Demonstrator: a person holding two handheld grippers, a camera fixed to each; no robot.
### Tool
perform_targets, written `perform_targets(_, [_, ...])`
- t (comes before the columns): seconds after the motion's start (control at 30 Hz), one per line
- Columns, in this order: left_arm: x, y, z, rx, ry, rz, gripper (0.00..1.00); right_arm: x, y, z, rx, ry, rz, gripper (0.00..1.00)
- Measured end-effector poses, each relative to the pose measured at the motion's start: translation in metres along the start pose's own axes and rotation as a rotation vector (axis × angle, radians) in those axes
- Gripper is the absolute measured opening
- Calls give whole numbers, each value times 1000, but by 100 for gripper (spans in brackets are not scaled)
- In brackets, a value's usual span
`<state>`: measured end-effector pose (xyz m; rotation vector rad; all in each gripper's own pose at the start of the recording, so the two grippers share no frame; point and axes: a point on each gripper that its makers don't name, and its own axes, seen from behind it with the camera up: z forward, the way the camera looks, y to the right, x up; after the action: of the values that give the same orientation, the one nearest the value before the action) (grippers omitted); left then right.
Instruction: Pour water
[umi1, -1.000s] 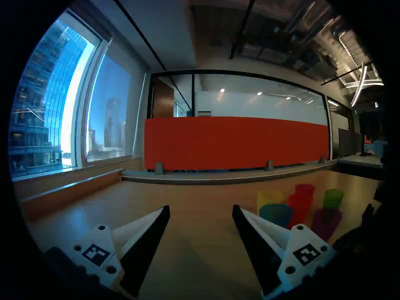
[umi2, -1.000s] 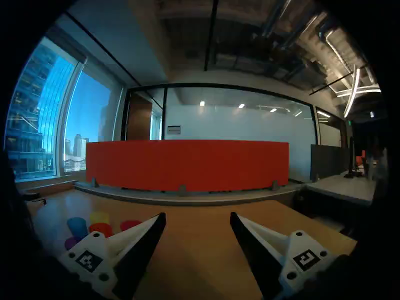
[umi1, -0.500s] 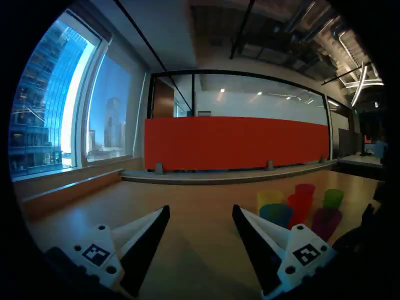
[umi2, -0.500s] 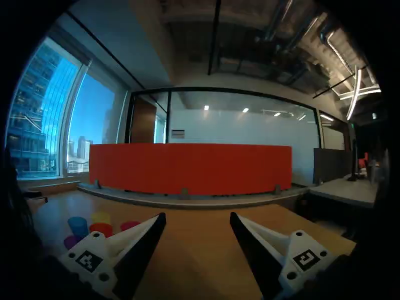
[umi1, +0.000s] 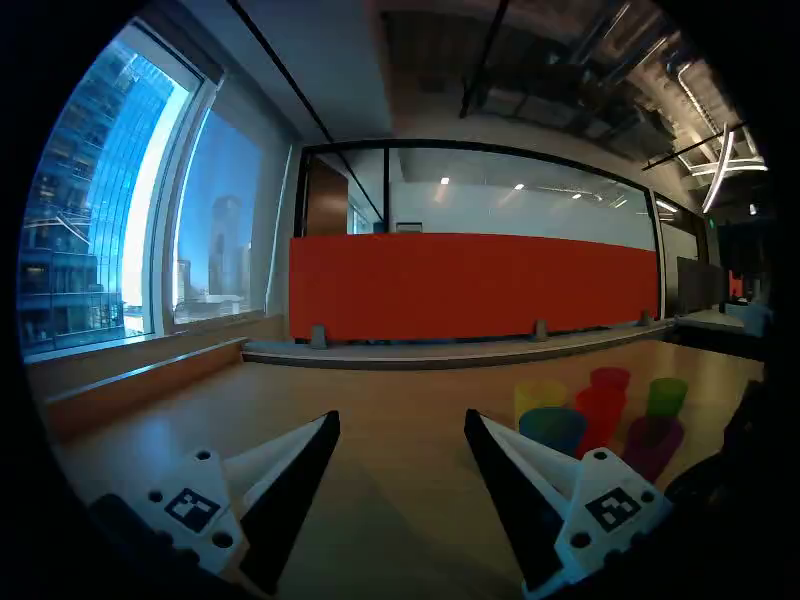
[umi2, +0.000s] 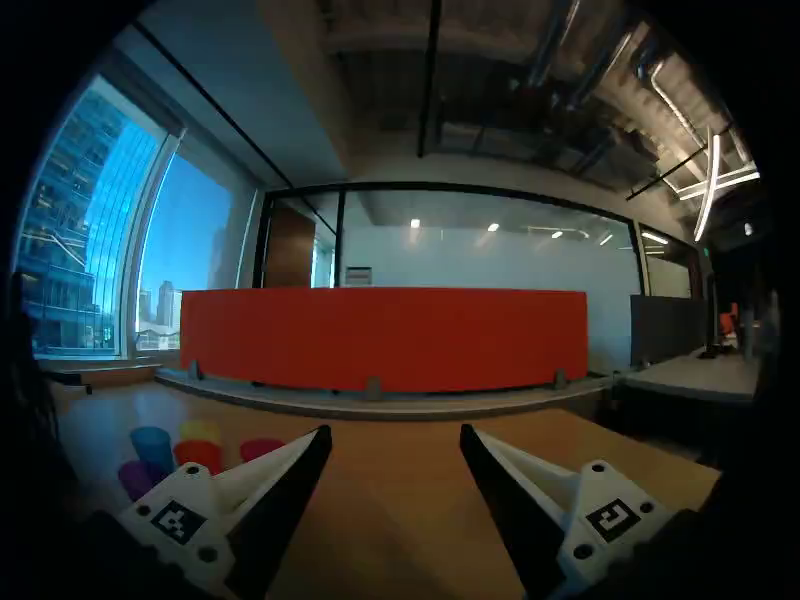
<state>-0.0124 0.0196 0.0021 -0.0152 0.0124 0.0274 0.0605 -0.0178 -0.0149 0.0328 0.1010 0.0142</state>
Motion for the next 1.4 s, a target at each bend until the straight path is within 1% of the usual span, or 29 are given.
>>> perform_targets(0.2, [0, 0, 0, 0, 0, 0, 92, -15, 8, 3, -24, -21, 0, 99])
perform_targets(0.4, [0, 0, 0, 0, 0, 0, 93, -30, 9, 5, -11, -48, 35, 99])
perform_targets(0.57, [0, 0, 0, 0, 0, 0, 93, -39, 13, 7, -27, -64, 39, 99])
perform_targets(1.4, [0, 0, 0, 0, 0, 0, 93, -48, 16, 6, -37, -91, 12, 99])
